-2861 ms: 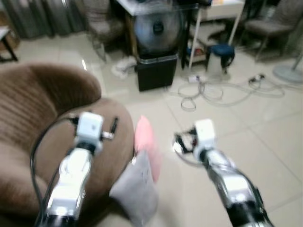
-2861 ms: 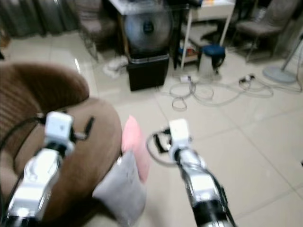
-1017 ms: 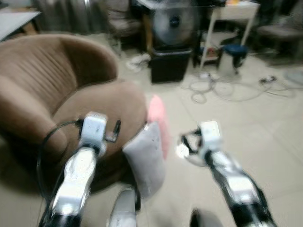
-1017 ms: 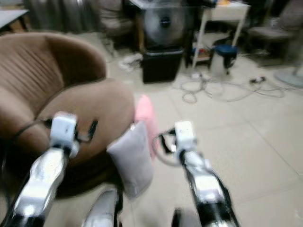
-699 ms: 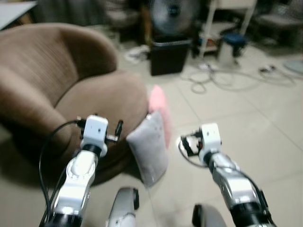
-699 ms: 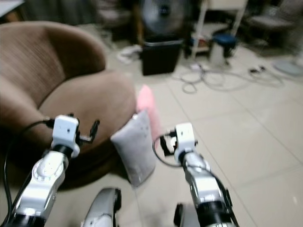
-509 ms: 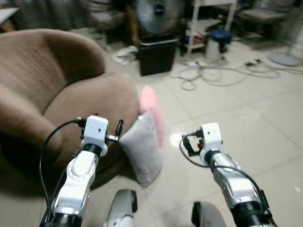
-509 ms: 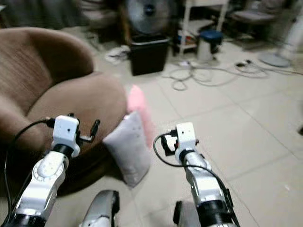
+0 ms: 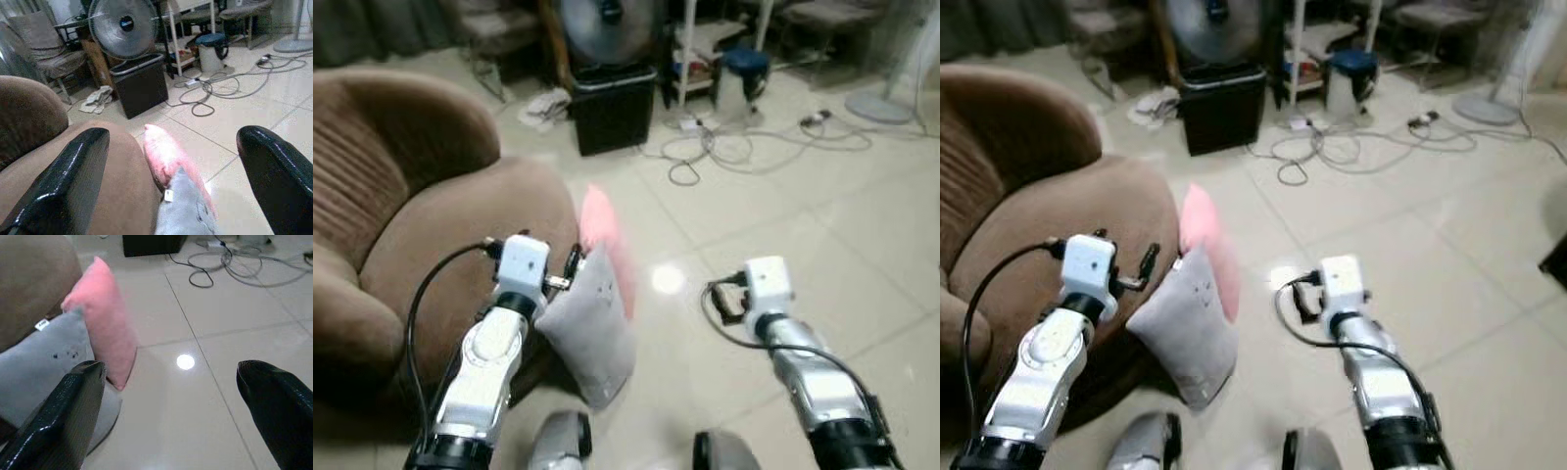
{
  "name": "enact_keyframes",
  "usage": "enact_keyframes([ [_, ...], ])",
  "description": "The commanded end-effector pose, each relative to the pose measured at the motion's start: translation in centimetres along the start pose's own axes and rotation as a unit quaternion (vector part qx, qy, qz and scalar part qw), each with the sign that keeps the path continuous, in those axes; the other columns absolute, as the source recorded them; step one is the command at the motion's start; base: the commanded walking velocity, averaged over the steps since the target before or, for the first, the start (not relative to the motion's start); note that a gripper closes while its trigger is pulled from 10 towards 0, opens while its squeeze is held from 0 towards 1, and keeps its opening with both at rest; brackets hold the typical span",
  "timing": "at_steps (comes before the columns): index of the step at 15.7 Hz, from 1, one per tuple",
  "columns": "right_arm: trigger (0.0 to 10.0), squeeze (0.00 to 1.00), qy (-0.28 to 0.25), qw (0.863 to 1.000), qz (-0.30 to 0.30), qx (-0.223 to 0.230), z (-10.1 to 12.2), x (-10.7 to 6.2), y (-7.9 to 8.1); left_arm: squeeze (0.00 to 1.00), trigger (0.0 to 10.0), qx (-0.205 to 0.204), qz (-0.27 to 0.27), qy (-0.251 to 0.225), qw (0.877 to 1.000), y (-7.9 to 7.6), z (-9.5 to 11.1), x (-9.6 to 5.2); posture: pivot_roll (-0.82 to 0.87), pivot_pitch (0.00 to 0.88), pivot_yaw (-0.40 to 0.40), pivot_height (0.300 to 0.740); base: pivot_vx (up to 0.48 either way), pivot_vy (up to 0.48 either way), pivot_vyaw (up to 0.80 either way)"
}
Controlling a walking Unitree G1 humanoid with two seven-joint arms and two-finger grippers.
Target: Move the pillow to the sofa from floor
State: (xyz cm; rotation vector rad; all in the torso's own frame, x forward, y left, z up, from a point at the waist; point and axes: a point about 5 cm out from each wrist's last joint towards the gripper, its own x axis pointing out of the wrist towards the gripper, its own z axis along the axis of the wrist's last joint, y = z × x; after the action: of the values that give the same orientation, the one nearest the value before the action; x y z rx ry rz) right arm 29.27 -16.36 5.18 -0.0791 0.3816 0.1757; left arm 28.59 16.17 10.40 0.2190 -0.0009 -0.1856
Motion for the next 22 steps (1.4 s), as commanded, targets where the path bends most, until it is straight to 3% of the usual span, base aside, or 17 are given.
enact_keyframes([
  [1,10.0,0.00,-0.013,0.999,0.028,-0.007,0.85,0.47,1.78,0.00,10.0,0.008,0.016,0.011,1.000,1.22,-0.42,-0.39,0.04,0.000,0.033,0.627,0.341,0.000,0.80],
  [19,10.0,0.00,-0.010,1.000,0.022,0.007,0.68,0.56,1.72,0.00,10.0,0.013,0.014,0.013,1.000,1.32,-0.45,-0.37,0.04,0.000,0.039,0.627,0.341,0.000,0.04],
  [22,10.0,0.00,-0.011,1.000,0.021,0.009,0.72,0.60,1.76,0.00,10.0,0.020,0.018,0.023,0.999,1.34,-0.71,-0.35,0.05,0.000,0.040,0.627,0.084,0.000,0.00],
])
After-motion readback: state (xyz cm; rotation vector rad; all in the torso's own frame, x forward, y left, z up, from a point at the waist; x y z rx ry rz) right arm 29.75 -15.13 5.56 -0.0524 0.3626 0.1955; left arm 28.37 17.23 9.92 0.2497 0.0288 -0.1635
